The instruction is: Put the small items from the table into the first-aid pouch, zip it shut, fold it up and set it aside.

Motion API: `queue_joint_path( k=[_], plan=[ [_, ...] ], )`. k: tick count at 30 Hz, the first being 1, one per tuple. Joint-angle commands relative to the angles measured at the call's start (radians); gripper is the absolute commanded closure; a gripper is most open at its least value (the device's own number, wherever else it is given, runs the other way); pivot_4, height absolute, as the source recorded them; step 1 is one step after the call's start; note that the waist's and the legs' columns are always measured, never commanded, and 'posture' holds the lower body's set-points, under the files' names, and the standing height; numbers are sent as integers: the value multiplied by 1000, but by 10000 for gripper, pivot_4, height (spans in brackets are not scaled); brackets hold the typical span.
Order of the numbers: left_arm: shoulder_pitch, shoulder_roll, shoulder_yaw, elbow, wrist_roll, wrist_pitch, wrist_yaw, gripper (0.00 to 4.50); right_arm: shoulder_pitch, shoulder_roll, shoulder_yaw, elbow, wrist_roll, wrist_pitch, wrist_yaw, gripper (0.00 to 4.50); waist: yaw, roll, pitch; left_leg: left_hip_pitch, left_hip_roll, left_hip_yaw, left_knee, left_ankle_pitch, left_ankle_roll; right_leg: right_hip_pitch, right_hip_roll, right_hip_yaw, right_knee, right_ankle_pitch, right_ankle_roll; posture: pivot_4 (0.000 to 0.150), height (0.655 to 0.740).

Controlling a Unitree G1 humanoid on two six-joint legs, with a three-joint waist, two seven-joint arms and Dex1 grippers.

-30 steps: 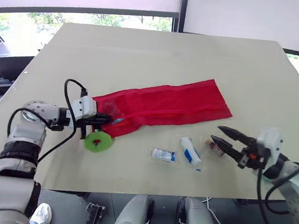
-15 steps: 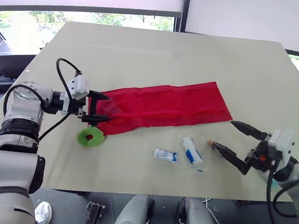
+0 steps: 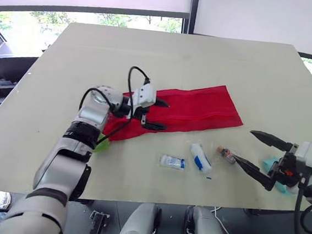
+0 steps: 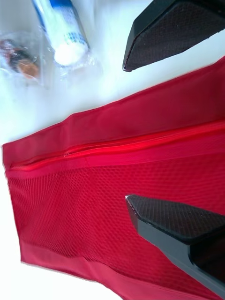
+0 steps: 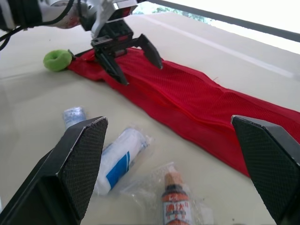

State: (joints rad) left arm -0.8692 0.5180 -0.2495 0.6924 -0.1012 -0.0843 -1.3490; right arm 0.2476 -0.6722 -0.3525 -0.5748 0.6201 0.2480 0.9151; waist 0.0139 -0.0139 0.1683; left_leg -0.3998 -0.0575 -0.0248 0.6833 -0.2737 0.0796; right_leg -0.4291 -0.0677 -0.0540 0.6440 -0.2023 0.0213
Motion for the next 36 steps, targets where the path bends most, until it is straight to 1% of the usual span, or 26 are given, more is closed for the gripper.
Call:
queue_joint_path(
  k=[1, 4, 6, 7, 8, 9, 10, 11, 14, 16, 17, 21, 25, 27, 31, 33, 36],
  plan=[
    [-47, -17, 2, 89, 43, -54, 28, 297, 16, -9, -41, -37, 1, -32, 4, 0, 1, 0, 0, 0, 0, 0, 0, 0, 0, 0, 0, 0, 0, 0, 0, 1500, 7395],
    [-74, -22, -7, 176, 91, -142, 34, 297, 29, -2, -45, -53, 0, -34, -15, 0, 3, 0, 0, 0, 0, 0, 0, 0, 1, 0, 0, 0, 0, 0, 0, 1500, 7395],
    [-87, -30, -2, 223, 107, -180, 41, 5429, 39, 3, -44, -58, -5, -40, -21, 0, 4, 0, 0, 0, 0, 0, 0, -1, 1, 0, 0, 0, 0, 0, 0, 1500, 7395],
    [-95, -40, 10, 245, 104, -187, 49, 6374, 45, 5, -43, -59, -9, -45, -23, 0, 5, 0, 0, 0, 0, 0, 0, 0, 1, 0, 0, 0, 0, 0, 0, 1500, 7395],
    [-104, -49, 22, 262, 100, -196, 56, 12643, 50, 6, -43, -60, -15, -49, -24, 0, 6, 0, 0, 0, 0, 0, 0, 0, 1, 0, 0, 0, 0, 0, 0, 1500, 7395],
    [-111, -57, 32, 274, 93, -204, 59, 15251, 54, 7, -43, -60, -21, -54, -27, 0, 7, 0, 0, 0, 0, 0, 1, 0, 1, 0, -1, 0, 0, 0, 0, 1500, 7395],
    [-117, -64, 42, 283, 87, -212, 57, 19772, 55, 7, -43, -59, -24, -56, -30, 0, 7, 0, 0, 0, 0, 0, 1, 0, 1, 0, -1, 0, 0, 0, 0, 1500, 7395],
    [-121, -71, 51, 288, 78, -213, 49, 22940, 53, 9, -44, -57, -29, -58, -36, 0, 7, 0, 0, 0, -1, 0, 1, 0, 1, 0, -1, 0, 0, 0, 0, 1500, 7395],
    [-126, -79, 61, 298, 75, -218, 20, 35350, 34, 11, -39, -51, -35, -59, -57, 0, 7, 0, 0, -1, -1, 0, 1, 0, 1, 0, -1, 0, 0, 0, 1, 1500, 7395],
    [-125, -80, 58, 309, 94, -234, 18, 42064, 11, 14, -30, -48, -35, -54, -75, 0, 5, 0, 0, 0, -1, 0, 1, 0, 1, 0, -1, 0, 0, 0, 1, 1500, 7395],
    [-125, -80, 57, 315, 101, -242, 18, 44213, 1, 16, -25, -47, -37, -49, -84, 0, 3, 0, 0, 0, -1, 0, 1, 0, 0, 0, -1, 0, 0, 0, 0, 1500, 7395],
    [-126, -91, 68, 325, 92, -255, 7, 44213, -32, 22, -14, -45, -24, -37, -102, 0, 3, 0, 0, 0, 0, 0, 1, 0, 0, 0, 0, 0, 0, 0, 0, 1500, 7395],
    [-115, -102, 72, 302, 72, -252, -39, 44213, -35, 19, -15, -44, -19, -31, -101, 0, 5, 0, 0, -1, -1, 0, 1, 0, 0, 0, -1, 0, 0, 0, 0, 1500, 7395],
    [-101, -111, 76, 271, 50, -238, -80, 44213, -34, 17, -19, -47, -10, -26, -100, 0, 5, 0, 0, -1, -1, 0, 1, 0, 0, 0, -1, 0, 0, 0, 0, 1500, 7395],
    [-50, -126, 73, 146, -10, -166, -179, 44213, -8, 9, -31, -68, 13, -10, -88, 0, 4, 0, 0, -1, -1, 0, 1, 0, 0, 0, -1, 0, 0, 0, 0, 1500, 7395],
    [-28, -128, 68, 93, -21, -137, -192, 44213, -2, 8, -33, -74, 14, -8, -89, 0, 3, 0, 0, -1, -1, 0, 1, 0, -1, 0, -1, 0, 0, 0, 0, 1500, 7395],
    [-15, -129, 61, 68, -7, -140, -168, 44213, 3, 10, -28, -78, 9, -12, -97, 0, 3, 0, 0, -1, -1, 0, 1, 0, 0, 0, -1, 0, 0, 0, 0, 1500, 7395]
  ],
)
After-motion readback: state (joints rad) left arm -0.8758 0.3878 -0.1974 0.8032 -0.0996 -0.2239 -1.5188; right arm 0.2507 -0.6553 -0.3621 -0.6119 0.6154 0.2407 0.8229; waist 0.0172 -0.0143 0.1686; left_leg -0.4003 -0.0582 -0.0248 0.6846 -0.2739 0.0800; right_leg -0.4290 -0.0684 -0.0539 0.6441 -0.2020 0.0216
